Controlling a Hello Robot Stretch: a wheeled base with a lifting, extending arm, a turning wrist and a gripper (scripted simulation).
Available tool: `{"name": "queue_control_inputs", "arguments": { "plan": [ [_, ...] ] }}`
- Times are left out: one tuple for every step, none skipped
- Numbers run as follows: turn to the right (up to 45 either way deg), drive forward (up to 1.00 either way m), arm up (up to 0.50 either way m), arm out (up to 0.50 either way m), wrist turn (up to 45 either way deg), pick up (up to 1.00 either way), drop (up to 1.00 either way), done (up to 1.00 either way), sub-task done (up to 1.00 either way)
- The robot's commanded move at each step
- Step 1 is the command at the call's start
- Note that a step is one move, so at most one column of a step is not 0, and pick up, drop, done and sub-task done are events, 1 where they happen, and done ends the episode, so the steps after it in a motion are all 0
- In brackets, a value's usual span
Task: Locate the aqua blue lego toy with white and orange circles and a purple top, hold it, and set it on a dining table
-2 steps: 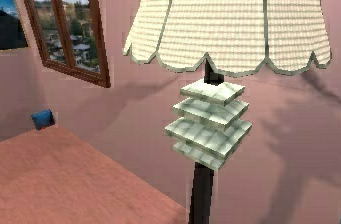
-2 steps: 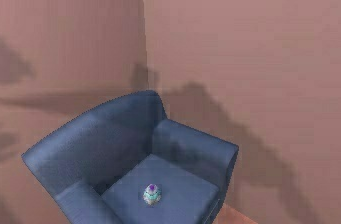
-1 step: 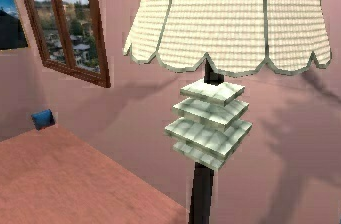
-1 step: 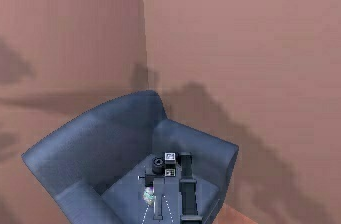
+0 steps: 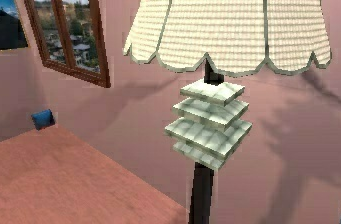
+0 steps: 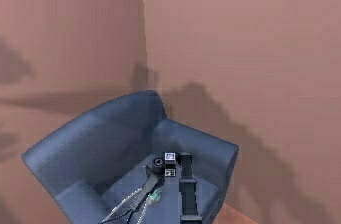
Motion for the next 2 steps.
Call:
{"name": "queue_control_inputs", "arguments": {
  "plan": [
    [0.0, 0.0, 0.0, 0.0, 45.0, 0.0, 0.0, 0.0, 0.0],
    [0.0, 0.0, 0.0, 0.0, 45.0, 0.0, 0.0, 0.0, 0.0]
  ]
}}
